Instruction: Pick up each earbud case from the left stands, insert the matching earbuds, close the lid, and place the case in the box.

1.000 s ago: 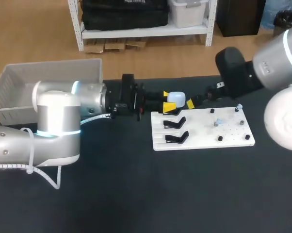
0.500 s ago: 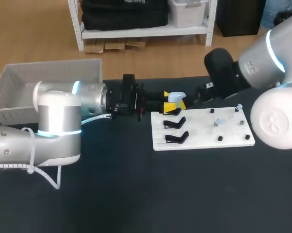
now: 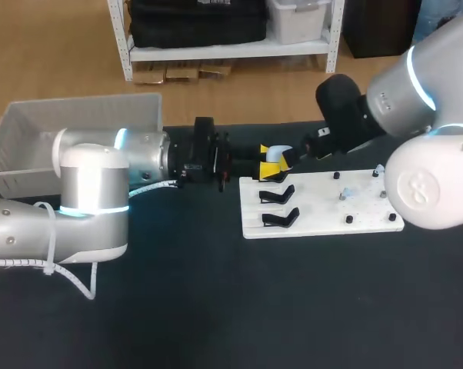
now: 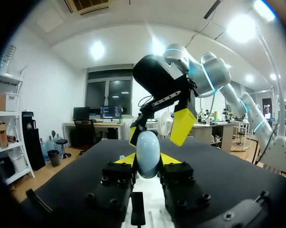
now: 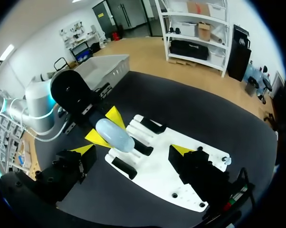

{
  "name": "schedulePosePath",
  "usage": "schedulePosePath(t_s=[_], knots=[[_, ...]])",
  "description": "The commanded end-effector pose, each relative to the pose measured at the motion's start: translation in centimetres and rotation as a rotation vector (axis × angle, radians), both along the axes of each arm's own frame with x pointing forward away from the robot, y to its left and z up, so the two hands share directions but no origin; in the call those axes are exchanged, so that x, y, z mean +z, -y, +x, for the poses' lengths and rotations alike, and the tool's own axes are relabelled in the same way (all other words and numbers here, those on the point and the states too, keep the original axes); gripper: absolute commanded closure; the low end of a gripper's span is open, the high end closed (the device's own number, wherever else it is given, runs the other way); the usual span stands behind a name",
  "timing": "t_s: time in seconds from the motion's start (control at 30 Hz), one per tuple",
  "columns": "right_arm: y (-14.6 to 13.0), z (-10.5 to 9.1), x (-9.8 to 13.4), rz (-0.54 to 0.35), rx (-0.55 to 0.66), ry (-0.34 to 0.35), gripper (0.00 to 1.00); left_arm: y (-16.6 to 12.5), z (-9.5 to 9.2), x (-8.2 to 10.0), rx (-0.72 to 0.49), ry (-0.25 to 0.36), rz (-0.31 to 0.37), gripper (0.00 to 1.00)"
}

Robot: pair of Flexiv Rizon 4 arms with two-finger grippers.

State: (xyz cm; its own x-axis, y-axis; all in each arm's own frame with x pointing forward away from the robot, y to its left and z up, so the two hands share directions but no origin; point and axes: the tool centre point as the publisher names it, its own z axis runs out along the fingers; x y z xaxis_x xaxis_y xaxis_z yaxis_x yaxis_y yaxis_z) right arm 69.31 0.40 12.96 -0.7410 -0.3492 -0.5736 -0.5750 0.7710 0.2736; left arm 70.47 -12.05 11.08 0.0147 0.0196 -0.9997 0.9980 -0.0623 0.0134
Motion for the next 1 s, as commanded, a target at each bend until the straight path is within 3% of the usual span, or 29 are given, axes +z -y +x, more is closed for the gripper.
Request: schedulePosePath(t_s=[0.03,1.0], knots=[[0.0,0.3,-0.2,-0.006,-0.012,-0.001,0.0,0.0,0.1,-0.2,0.001,0.004,-0.006,1.0],[0.3,1.7,0.3,-0.024,-0.047,0.014,0.0,0.0,0.1,-0.2,0.001,0.004,-0.006,1.0]])
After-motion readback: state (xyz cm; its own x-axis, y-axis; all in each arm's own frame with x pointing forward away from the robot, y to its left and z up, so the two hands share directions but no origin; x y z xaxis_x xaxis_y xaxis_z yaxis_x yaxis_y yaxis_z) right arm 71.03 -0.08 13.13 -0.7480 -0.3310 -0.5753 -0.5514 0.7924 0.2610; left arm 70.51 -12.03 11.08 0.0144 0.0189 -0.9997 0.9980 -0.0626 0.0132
